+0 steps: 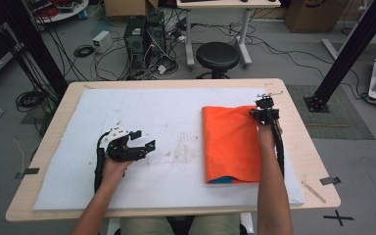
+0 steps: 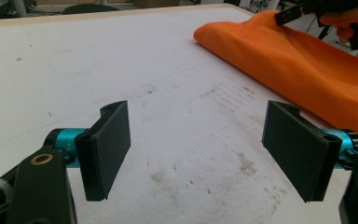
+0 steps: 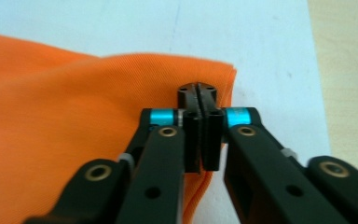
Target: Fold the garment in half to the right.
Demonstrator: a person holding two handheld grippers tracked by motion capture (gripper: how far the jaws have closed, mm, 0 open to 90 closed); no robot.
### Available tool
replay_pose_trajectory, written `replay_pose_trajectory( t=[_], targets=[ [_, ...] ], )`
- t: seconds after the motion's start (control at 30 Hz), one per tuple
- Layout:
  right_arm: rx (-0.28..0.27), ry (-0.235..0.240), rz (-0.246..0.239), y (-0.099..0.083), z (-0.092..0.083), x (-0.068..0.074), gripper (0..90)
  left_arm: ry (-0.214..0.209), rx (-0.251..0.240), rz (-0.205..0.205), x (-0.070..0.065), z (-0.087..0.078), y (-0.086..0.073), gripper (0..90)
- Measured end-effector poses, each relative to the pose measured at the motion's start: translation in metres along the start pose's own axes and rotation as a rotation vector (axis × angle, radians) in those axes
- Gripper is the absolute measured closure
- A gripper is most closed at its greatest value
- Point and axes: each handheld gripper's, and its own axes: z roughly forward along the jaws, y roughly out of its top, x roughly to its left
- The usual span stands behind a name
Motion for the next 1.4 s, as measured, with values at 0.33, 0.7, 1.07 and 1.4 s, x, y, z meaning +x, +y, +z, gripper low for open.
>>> replay_pose_trajectory(
  t=[0.33,0.7,1.07,1.4],
  targets=[
    [0.07,-0.086,-0.043,-0.005,-0.002,-0.011,90.0,0.007,-0.007,-0.003,0.0,-0.002,0.0,23.6],
    [0.068,0.05,-0.042,-0.015,-0.024,-0.013,67.6,-0.002,-0.002,0.003,-0.001,0.002,0.001,23.6],
    [0.156,0.025,-0.084,-0.026,-0.016,-0.014,88.8,0.005,-0.005,0.001,0.0,-0.001,0.001,23.6],
    [0.016,0.062,-0.091,-0.036,-0.051,-0.008,63.8,0.005,-0.003,0.003,-0.001,0.0,0.002,23.6]
  ],
)
